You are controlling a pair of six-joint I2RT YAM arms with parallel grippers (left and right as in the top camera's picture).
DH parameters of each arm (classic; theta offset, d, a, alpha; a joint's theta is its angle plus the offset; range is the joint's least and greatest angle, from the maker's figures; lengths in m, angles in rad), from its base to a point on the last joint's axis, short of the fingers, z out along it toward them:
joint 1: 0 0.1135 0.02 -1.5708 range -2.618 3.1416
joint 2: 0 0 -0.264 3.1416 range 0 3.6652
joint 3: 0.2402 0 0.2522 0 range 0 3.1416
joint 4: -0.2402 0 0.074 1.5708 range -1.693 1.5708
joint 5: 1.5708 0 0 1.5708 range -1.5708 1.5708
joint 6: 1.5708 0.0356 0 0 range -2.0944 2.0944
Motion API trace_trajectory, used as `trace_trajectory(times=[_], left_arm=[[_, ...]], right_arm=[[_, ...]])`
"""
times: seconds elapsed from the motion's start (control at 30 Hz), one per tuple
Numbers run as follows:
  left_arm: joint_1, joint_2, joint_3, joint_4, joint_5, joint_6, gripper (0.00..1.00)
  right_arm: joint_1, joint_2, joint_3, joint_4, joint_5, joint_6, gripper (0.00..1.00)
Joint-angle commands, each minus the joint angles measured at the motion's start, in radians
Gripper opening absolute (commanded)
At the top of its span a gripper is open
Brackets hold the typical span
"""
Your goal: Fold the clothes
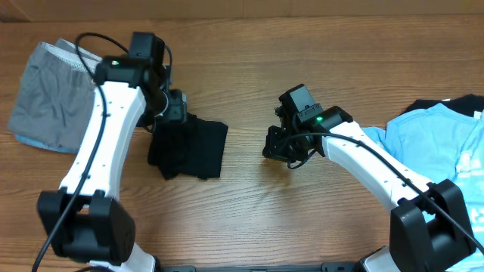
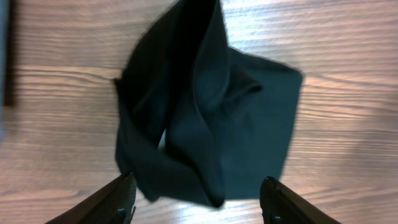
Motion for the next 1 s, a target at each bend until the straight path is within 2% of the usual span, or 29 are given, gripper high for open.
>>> trace_trajectory(times=[0.0, 0.17, 0.23, 0.33, 0.47, 0.53, 0.57, 0.77, 0.87, 0.97], left_arm=[[-0.005, 0.053, -0.034, 0.044, -0.017, 0.033, 0.68], [-0.005, 0.107, -0.034, 0.068, -0.063, 0.056, 0.66], [-0.005, 0.134, -0.034, 0.085, -0.07, 0.068, 0.62], [-0.01, 0.158, -0.034, 0.105, -0.068, 0.069, 0.48], [-0.014, 0.153, -0.026, 0.103, -0.014, 0.069, 0.19], [-0.014, 0.15, -0.009, 0.074, -0.003, 0.063, 0.07], [-0.014, 0.15, 0.001, 0.056, 0.0, 0.06, 0.04], [-0.026, 0.148, 0.144, -0.149, 0.1, 0.056, 0.04], [-0.053, 0.148, 0.146, -0.147, 0.176, 0.076, 0.04], [-0.09, 0.153, 0.114, -0.11, 0.175, 0.078, 0.04]], right_arm=[[0.001, -0.017, 0.023, 0.001, 0.009, -0.008, 0.19], [0.001, -0.017, 0.023, -0.003, 0.009, -0.008, 0.19], [0.001, -0.017, 0.023, -0.009, 0.009, -0.008, 0.19], [0.001, -0.017, 0.023, -0.018, 0.009, -0.018, 0.19], [0.001, -0.017, 0.023, -0.024, 0.01, -0.034, 0.19], [0.001, -0.017, 0.023, -0.024, 0.01, -0.034, 0.19], [0.001, -0.017, 0.023, -0.024, 0.01, -0.034, 0.19], [0.001, -0.017, 0.023, -0.025, 0.01, -0.034, 0.19], [0.001, -0.017, 0.023, -0.025, 0.014, -0.034, 0.19], [0.001, -0.017, 0.023, -0.026, 0.025, -0.033, 0.19]])
